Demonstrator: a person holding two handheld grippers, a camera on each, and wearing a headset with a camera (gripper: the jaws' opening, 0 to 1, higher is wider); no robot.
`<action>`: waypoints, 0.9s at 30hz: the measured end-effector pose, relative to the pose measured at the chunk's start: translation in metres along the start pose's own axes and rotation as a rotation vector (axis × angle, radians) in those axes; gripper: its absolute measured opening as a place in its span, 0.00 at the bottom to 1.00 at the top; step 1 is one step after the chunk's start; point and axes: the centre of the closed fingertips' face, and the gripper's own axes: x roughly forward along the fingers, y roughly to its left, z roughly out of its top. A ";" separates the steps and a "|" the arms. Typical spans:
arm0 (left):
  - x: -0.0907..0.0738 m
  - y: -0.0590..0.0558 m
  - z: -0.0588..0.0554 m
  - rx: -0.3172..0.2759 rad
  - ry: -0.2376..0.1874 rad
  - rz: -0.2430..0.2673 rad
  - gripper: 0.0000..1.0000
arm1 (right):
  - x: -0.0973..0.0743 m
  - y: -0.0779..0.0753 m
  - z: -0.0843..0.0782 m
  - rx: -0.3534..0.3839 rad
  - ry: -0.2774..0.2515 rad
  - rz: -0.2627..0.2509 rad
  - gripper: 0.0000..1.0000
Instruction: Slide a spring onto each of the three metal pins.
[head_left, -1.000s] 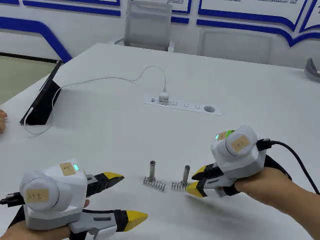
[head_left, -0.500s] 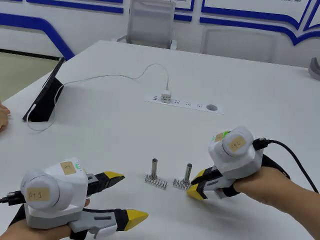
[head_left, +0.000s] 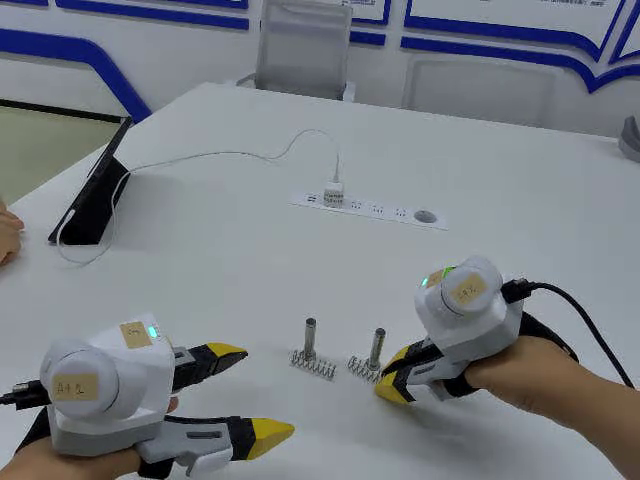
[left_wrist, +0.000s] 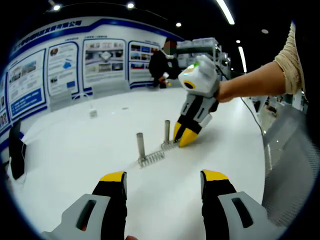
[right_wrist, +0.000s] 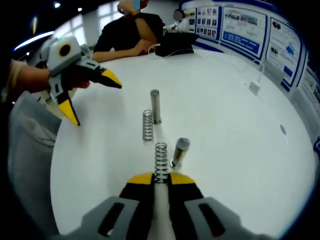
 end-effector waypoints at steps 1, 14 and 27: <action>0.000 0.000 0.001 0.001 -0.002 -0.001 0.60 | 0.000 0.000 0.000 -0.002 0.002 -0.001 0.12; -0.003 -0.004 0.001 0.011 -0.001 -0.003 0.59 | -0.009 0.004 0.004 -0.013 -0.007 -0.002 0.12; 0.004 -0.020 0.005 0.040 0.003 -0.048 0.56 | -0.029 0.022 0.005 -0.037 -0.013 0.031 0.12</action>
